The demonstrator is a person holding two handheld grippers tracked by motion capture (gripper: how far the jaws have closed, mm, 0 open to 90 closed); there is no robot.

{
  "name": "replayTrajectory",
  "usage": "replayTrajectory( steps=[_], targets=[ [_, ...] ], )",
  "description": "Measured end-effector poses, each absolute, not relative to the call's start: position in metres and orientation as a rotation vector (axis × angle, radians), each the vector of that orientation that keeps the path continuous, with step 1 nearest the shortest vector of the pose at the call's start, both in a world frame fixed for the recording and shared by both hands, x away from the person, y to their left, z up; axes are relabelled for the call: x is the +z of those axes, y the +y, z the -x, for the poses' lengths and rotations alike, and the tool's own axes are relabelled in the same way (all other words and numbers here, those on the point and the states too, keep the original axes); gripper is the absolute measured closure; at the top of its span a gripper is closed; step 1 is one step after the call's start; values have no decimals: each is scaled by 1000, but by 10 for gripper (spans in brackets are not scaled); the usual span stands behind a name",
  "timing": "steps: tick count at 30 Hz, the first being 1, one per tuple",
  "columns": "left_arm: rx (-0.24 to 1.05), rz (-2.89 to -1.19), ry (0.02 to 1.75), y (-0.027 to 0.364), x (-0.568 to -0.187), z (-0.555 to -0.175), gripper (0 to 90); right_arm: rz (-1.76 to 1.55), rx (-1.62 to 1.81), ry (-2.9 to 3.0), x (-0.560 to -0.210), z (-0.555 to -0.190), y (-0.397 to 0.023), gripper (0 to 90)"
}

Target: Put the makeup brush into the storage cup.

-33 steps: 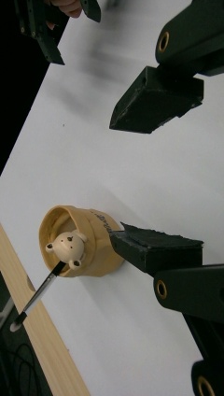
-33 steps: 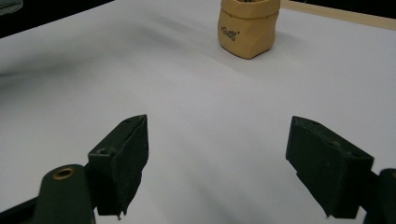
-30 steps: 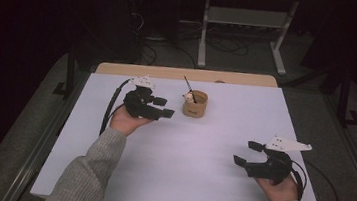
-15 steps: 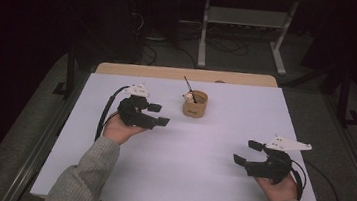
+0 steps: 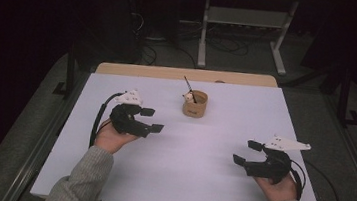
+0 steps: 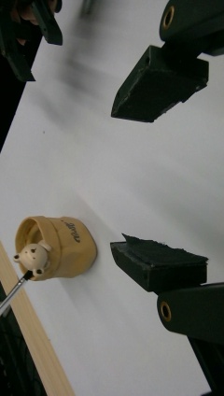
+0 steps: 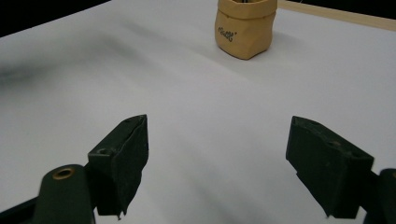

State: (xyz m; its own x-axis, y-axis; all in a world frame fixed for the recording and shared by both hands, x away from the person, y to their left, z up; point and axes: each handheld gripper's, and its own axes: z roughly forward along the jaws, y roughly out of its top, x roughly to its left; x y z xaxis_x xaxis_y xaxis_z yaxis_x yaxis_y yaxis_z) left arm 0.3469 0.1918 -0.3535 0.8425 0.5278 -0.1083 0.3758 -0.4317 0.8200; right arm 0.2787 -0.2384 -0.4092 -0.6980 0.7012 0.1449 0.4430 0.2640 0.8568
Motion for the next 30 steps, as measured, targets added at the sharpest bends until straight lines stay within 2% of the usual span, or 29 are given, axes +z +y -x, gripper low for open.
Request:
replayTrajectory(
  steps=[30],
  targets=[
    [233, -2033, 714, 229, -382, -309, 231, -1046, 1399, 2279, -411, -278, -235, 199]
  ],
)
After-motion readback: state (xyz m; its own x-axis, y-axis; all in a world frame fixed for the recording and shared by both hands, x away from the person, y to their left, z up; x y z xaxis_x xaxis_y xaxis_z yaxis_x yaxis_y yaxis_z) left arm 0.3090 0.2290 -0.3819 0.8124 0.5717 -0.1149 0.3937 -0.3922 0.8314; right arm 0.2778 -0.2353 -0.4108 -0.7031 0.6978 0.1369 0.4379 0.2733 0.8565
